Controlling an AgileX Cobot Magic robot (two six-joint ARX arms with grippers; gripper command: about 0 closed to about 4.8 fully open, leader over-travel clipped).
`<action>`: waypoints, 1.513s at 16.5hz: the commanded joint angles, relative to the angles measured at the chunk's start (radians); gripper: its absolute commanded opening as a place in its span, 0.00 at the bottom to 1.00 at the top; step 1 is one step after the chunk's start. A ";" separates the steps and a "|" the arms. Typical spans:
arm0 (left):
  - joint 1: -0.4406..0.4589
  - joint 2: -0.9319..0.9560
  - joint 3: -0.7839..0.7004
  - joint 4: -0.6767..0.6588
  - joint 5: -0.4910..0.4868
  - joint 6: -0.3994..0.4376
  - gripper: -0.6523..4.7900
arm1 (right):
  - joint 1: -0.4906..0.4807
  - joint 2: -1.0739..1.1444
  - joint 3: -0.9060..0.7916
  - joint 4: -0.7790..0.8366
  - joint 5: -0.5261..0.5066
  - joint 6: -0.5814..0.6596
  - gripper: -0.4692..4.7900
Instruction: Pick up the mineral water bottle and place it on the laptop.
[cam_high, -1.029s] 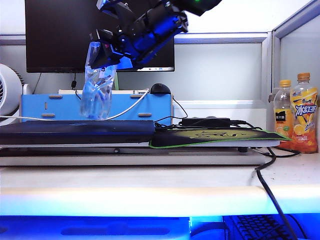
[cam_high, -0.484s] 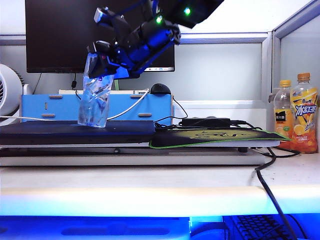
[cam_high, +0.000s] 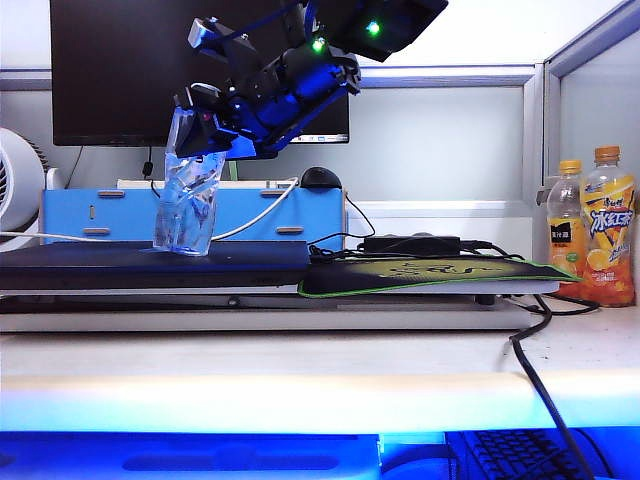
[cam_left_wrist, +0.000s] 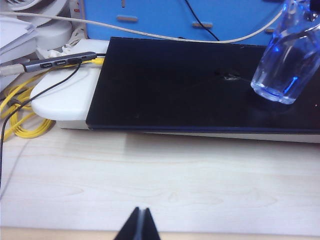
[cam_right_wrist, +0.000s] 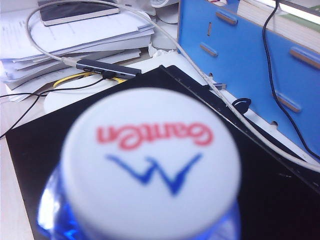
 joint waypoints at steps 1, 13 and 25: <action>0.000 -0.002 0.001 0.001 0.003 0.001 0.12 | 0.002 0.011 -0.002 -0.033 -0.005 0.010 0.08; 0.000 -0.002 0.001 0.001 0.003 0.001 0.12 | -0.002 0.010 -0.002 -0.029 0.042 -0.040 0.08; 0.000 -0.002 0.001 0.001 0.003 0.001 0.12 | -0.013 -0.009 0.000 -0.009 0.070 -0.074 0.12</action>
